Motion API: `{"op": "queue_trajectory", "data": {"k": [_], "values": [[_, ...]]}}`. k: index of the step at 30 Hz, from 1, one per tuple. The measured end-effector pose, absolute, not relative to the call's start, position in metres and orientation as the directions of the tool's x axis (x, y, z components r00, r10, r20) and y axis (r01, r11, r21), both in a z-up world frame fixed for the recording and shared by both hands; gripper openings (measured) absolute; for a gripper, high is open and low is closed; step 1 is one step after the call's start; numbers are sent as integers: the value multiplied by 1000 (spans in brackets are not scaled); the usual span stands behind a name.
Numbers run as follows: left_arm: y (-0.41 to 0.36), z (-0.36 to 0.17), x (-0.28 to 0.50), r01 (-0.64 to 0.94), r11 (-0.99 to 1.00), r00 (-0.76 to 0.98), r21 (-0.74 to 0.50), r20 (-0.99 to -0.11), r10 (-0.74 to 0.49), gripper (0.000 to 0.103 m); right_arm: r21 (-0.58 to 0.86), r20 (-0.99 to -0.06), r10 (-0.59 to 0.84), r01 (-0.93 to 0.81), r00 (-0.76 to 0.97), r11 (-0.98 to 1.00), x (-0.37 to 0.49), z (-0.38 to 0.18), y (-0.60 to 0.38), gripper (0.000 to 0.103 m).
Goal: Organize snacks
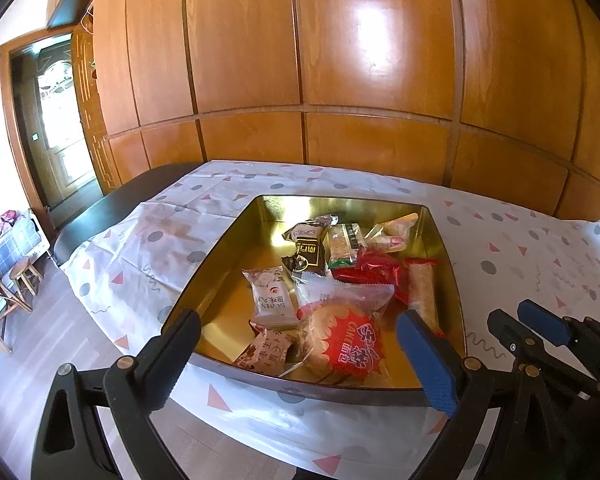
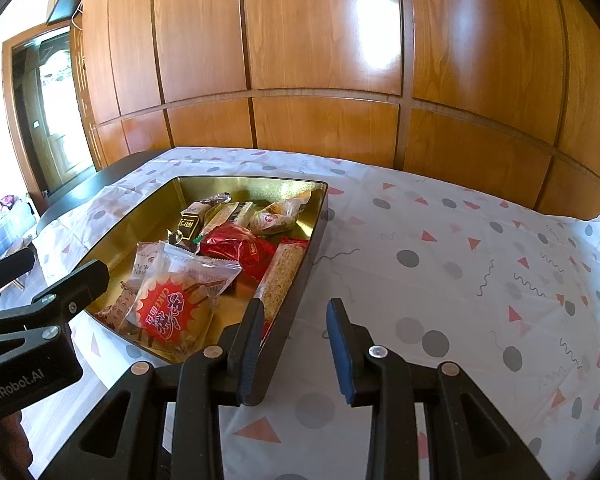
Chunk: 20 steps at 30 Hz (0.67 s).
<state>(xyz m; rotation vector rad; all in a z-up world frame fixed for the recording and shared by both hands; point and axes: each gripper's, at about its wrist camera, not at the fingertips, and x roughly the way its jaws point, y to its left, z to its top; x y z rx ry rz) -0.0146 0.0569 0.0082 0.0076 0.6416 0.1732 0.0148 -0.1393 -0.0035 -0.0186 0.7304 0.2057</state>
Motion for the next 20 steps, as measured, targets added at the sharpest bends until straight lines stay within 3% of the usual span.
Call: {"op": "queue_trajectory", "data": {"k": [12,20], "values": [[57,6,-12,-171,982,779,83,-599,186,102,53,-668,183,-200,721,978,16,-6,-139,36],[54,3,-11,-143,986,782,81,-602,163,99,63,-666,190,-199,721,978,17,-6,-142,36]]}}
